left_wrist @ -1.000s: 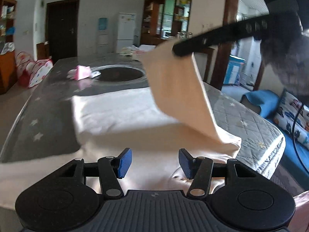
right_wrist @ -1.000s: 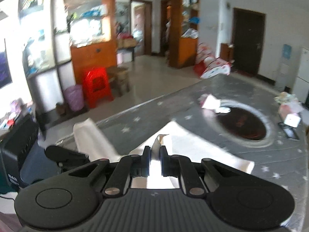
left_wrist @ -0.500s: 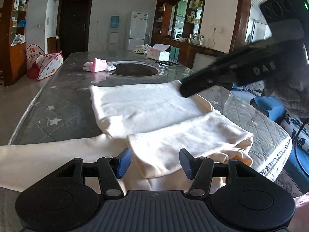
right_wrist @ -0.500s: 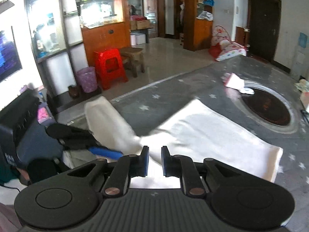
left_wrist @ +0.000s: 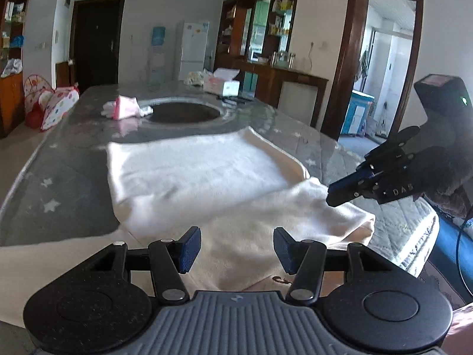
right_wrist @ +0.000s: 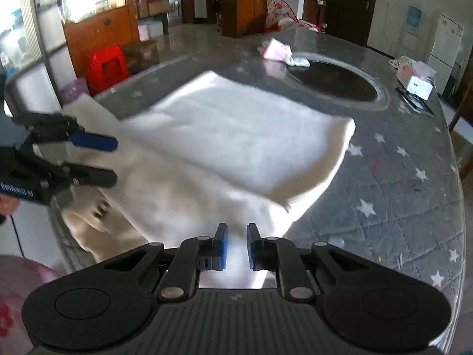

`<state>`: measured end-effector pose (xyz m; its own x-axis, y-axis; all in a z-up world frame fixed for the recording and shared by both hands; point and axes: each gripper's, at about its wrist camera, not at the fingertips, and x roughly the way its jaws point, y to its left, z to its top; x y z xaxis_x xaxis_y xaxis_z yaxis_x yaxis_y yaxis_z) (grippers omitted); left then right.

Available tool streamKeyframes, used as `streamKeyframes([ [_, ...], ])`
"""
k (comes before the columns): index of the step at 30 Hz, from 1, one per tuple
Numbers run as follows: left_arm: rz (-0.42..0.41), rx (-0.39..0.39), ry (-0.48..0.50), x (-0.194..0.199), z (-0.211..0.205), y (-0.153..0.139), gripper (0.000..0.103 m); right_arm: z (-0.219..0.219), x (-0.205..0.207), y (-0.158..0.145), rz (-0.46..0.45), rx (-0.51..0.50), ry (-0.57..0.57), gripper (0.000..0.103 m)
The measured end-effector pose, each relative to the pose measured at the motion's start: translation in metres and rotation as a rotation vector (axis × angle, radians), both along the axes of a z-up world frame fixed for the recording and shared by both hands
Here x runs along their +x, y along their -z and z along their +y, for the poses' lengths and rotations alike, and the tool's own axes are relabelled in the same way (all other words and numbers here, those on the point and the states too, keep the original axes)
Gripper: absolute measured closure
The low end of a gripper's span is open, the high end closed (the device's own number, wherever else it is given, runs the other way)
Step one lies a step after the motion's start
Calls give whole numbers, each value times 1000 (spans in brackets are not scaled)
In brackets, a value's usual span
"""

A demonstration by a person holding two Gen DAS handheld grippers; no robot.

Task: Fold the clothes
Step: 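Fold the lifted side over the cloth middle with the right gripper, release, then grasp the opposite cloth side with the left gripper and lift it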

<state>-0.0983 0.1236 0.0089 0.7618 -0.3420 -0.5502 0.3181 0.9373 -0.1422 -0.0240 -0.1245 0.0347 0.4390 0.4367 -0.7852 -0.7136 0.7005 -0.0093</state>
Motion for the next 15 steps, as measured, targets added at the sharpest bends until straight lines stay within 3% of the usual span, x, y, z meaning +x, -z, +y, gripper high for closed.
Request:
streamKeyframes([
  [3, 33, 6, -18, 5, 2, 6, 47, -4, 5, 9, 18, -21, 17, 90],
  [9, 27, 3, -19, 5, 3, 4, 47, 3, 14, -8, -47, 30, 9, 90],
  [15, 37, -5, -37, 8, 8, 9, 47, 11, 29, 11, -15, 14, 23, 90],
])
